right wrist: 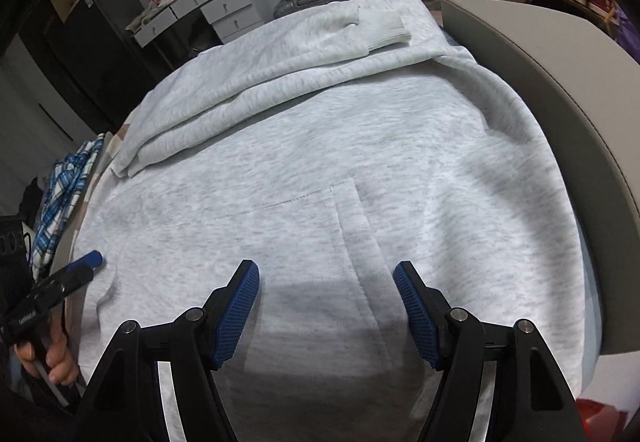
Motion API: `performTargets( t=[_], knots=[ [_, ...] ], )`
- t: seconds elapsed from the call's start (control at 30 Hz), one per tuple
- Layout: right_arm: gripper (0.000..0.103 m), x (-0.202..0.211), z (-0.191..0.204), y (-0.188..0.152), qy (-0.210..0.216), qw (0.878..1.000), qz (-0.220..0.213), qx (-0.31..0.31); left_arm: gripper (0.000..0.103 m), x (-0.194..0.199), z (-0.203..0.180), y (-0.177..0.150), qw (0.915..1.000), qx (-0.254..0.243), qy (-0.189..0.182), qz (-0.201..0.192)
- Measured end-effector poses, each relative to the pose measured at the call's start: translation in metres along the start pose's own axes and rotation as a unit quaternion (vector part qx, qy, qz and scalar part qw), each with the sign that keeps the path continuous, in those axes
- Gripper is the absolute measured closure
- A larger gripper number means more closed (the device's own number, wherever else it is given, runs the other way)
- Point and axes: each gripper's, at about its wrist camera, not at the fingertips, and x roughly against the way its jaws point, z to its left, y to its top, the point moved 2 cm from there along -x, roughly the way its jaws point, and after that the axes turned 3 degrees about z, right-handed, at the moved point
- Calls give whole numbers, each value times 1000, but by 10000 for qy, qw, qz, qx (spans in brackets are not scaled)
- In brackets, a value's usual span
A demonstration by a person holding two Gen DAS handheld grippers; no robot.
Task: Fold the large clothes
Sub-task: 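Close the left tool on the hoodie hem near the pocket seam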
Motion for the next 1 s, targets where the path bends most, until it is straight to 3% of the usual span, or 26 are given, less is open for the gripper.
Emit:
performTargets(
  t=[0.13,0.17,0.2,0.23,0.3,0.37,0.43,0.5,0.63,0.83,1.0],
  knots=[
    [33,5,2,-5,-4,9999,-74,69,46,-20,-1,1,9992,101,-21,391],
    [33,4,3,-6,-3,9999,-82,78,48,-19,-5,3,9995,40,24,325],
    [33,4,3,-6,-10,9999,-83,78,61,-20,-6,3,9993,-3,85,356],
    [33,3,2,-6,12,9999,-102,48,80,-21,-9,3,9992,-32,168,373],
    [38,1,-1,-5,123,9998,-145,-88,98,-23,-12,-1,9988,-45,325,375],
    [81,5,-1,-4,102,9995,-254,-131,100,-18,-15,-4,9988,-127,431,194],
    [99,21,7,-5,275,9978,-586,106,101,-7,-21,-5,9989,-268,376,-5],
    [98,35,15,-7,423,9947,-846,408,101,6,-26,-7,9988,-359,276,-200],
    [96,30,4,-6,625,9959,-636,153,101,11,-26,-10,9991,-326,76,-249],
    [88,19,0,-10,525,9980,-342,17,101,-9,-20,-14,9988,-236,416,88],
    [87,1,12,-7,205,9995,50,239,101,-11,-24,-16,9979,-114,620,-112]
  ],
)
